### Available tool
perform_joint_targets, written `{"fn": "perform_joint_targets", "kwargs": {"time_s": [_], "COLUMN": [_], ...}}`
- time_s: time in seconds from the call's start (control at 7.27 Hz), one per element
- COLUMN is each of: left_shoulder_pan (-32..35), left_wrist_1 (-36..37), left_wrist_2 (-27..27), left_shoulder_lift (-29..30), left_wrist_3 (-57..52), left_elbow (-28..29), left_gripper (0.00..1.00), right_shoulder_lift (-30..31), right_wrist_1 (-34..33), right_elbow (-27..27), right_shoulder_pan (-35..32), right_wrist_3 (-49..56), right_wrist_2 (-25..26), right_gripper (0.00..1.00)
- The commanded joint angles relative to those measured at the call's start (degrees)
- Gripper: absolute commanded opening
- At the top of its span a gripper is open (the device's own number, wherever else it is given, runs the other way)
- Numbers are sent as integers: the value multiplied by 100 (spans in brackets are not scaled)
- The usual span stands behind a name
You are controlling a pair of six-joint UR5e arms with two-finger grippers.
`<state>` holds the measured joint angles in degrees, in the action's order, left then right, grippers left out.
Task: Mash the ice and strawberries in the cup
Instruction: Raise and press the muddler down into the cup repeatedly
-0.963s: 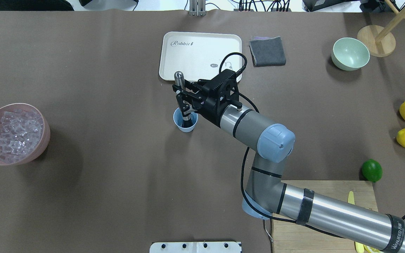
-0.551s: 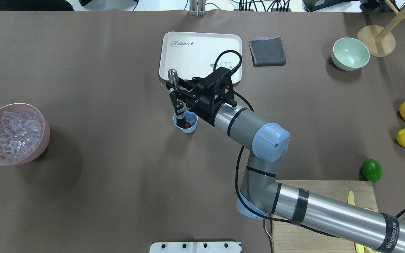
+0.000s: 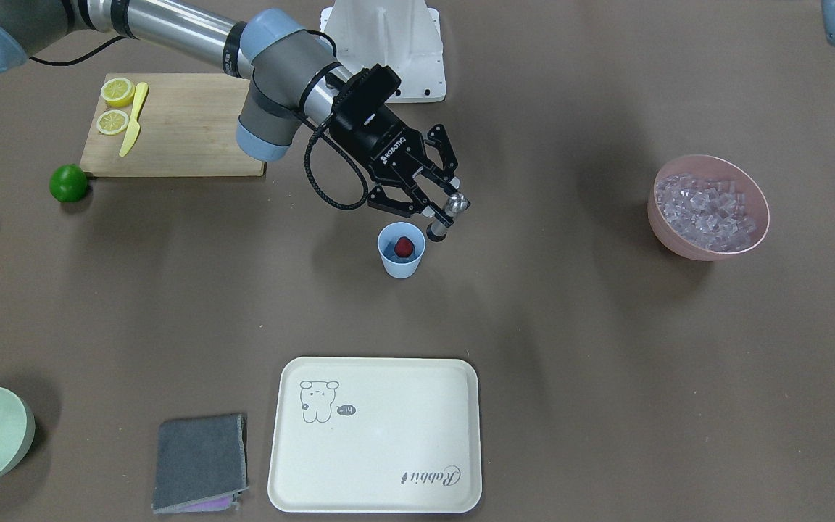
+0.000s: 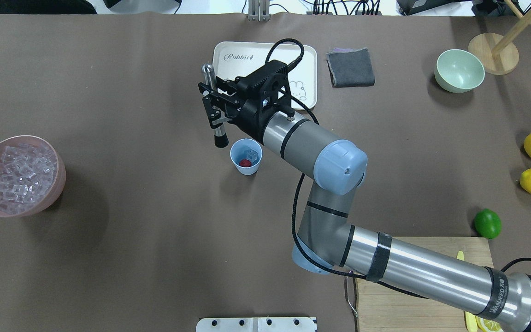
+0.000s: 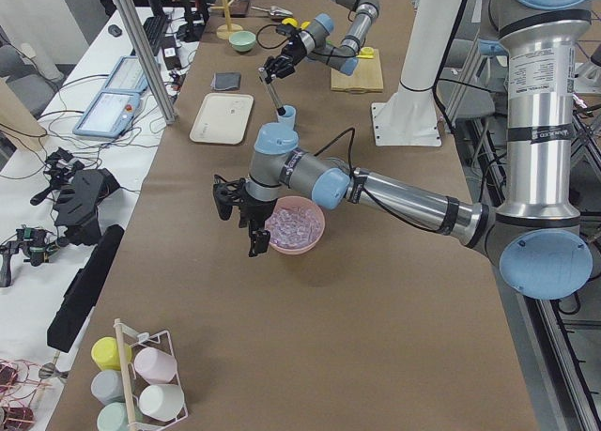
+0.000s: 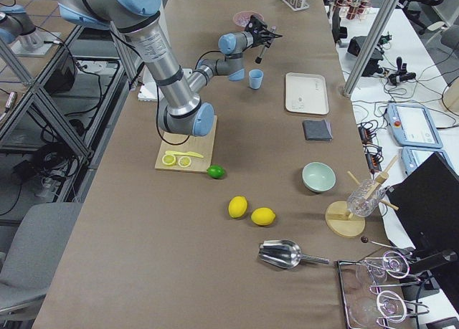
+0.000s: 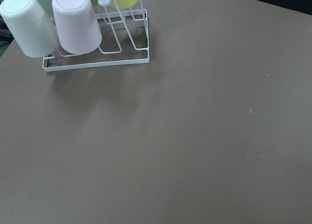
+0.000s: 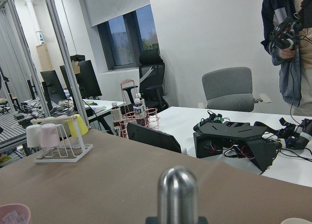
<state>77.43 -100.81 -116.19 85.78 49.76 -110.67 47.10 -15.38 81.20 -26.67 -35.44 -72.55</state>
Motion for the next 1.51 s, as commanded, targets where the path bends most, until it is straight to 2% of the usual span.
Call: {"fn": "perform_joint_targets", "kwargs": {"time_s": [0.0, 0.69, 1.1, 1.38], "left_shoulder_pan": [-9, -26, -35, -35], "left_wrist_1": [0, 0, 0, 0], "left_wrist_2": [0, 0, 0, 0], "left_shoulder_lift": [9, 70, 105, 132], "left_wrist_3": [16, -1, -45, -45], "left_elbow": [-8, 71, 107, 89], "left_gripper": [98, 98, 98, 98], "right_shoulder_lift": [45, 449, 485, 450], "right_wrist_1": [17, 53, 52, 53], "right_elbow": [10, -16, -60, 210], "right_shoulder_pan": [-127, 21, 197, 58], "right_wrist_3": [-6, 11, -6, -6], "right_wrist_2": [-40, -23, 92, 83], "right_gripper": [0, 0, 0, 0]}}
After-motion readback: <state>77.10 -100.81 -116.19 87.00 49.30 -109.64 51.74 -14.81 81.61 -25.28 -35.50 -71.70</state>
